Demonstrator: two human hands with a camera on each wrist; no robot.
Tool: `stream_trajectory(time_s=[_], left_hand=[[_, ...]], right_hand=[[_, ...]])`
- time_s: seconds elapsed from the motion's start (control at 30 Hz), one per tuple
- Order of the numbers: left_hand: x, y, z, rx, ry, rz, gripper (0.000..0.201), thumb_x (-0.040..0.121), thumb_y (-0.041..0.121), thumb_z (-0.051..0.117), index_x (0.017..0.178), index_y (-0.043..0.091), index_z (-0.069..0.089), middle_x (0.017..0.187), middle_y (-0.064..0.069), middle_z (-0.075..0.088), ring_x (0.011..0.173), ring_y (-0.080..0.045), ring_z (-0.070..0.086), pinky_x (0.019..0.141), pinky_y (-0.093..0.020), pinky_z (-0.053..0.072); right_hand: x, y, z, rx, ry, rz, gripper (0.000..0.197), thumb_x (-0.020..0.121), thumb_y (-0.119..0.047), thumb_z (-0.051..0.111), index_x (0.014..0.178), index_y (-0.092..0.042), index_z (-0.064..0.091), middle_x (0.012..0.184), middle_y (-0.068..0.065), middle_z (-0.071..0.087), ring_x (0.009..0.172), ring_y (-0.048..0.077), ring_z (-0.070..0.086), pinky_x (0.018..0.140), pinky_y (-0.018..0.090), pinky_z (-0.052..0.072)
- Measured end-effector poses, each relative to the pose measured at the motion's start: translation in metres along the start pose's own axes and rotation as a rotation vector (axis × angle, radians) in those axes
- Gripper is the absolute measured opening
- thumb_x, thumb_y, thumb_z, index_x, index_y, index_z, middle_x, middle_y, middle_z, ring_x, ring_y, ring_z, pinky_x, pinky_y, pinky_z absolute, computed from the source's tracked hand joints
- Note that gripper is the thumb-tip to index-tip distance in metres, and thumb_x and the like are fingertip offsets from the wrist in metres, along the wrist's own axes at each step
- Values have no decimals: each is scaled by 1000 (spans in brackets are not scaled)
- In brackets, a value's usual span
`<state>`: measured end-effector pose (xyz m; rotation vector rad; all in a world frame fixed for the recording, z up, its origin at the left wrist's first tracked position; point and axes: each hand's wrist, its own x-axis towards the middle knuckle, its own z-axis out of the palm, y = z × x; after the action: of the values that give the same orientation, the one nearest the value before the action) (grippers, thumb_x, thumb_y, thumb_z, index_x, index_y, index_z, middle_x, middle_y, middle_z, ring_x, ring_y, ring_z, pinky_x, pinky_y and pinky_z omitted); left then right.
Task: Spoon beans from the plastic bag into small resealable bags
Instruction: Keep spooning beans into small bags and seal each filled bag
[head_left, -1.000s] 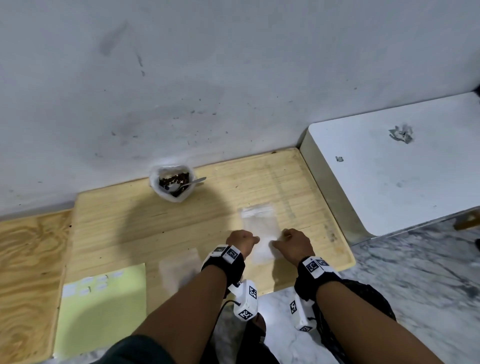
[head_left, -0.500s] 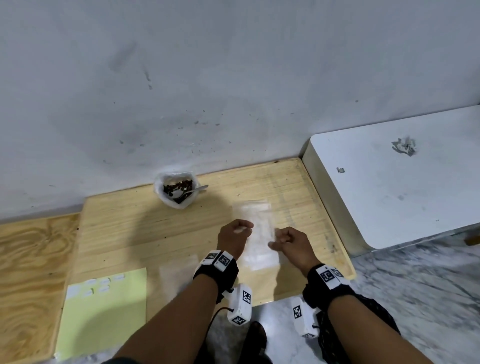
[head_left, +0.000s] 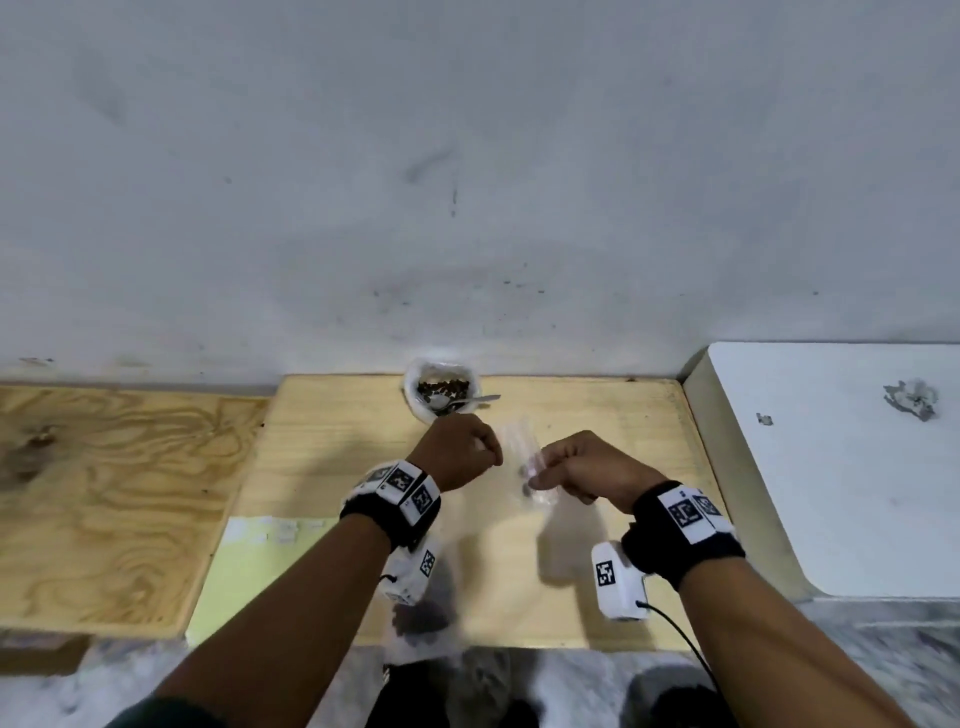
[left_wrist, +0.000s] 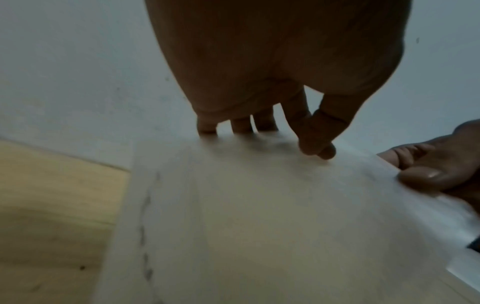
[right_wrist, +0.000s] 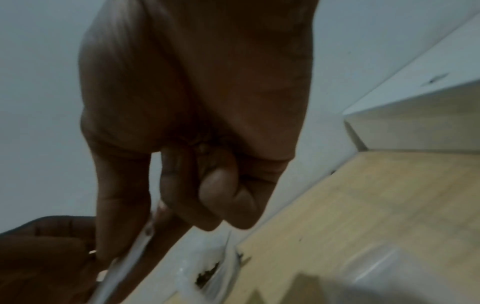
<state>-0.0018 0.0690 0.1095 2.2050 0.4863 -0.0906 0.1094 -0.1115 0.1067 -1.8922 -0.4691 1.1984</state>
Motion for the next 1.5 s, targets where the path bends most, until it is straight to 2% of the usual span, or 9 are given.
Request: stream_trajectory(time_s=[0.13,0.27,0.4,0.53,0.7,0.9,1.13,1.33,1.5], left_hand=[[-6,-24,-17,65,260,-12,4,74,38,74,74,34,72,117,18,61,114,-3,53,96,-32,38],[-8,-41,-37,17,487,17,16,71,48,74,67,33,68,90,16,62,89,-4,59,77,-28,46],[0,-53,-63,-111,339,-121,23,73,44,77,63,26,67,60,14,64,59,4,58,62,-15,45],[11,-77,-80,-272,305,-108,18,73,30,75,65,16,68,58,1,69,58,-14,69,68,-35,59],[23,-91,-94,-396,315,-147,26,77,18,62,53,11,61,52,-11,66,54,-32,69,60,-48,60],[31,-90,-91,-335,211,-134,18,79,12,67,67,-1,67,57,-12,69,50,-22,69,59,-44,61],[39,-77,-94,-147,79,-100,37,79,25,50,58,-5,43,56,-34,57,41,-15,66,46,-43,46],[51,-61,-94,-116,27,-88,37,88,18,51,55,3,57,58,-17,68,49,-21,68,60,-29,53],[65,-69,-88,-15,105,17,27,80,32,62,62,11,59,60,0,65,55,-15,61,59,-34,51]], right_hand=[[19,-23,33,48,123,5,16,67,-9,85,78,-8,72,55,-6,42,46,9,31,46,20,22],[43,-44,68,117,209,-77,26,65,-2,88,66,-16,66,53,-10,50,44,2,43,42,15,30],[65,-63,95,110,240,-144,25,58,0,92,68,-10,71,59,-5,57,58,10,53,63,22,45],[88,-79,113,85,211,-192,24,60,1,91,70,1,69,62,-2,60,64,12,55,72,31,52],[93,-95,117,32,160,-204,6,86,5,69,88,7,74,55,-13,64,45,-4,51,44,9,36],[103,-93,113,-85,182,-194,12,87,-8,72,75,-5,73,77,4,68,43,0,51,49,18,44],[121,-84,80,-178,444,-258,21,82,-8,66,66,-4,52,61,11,58,37,23,58,44,32,46],[136,-83,56,-337,256,-444,27,86,1,57,80,-25,62,83,-2,68,45,5,53,50,25,43],[149,-80,55,-332,138,-441,29,81,-3,68,82,-31,76,81,-15,73,84,8,68,66,13,42]])
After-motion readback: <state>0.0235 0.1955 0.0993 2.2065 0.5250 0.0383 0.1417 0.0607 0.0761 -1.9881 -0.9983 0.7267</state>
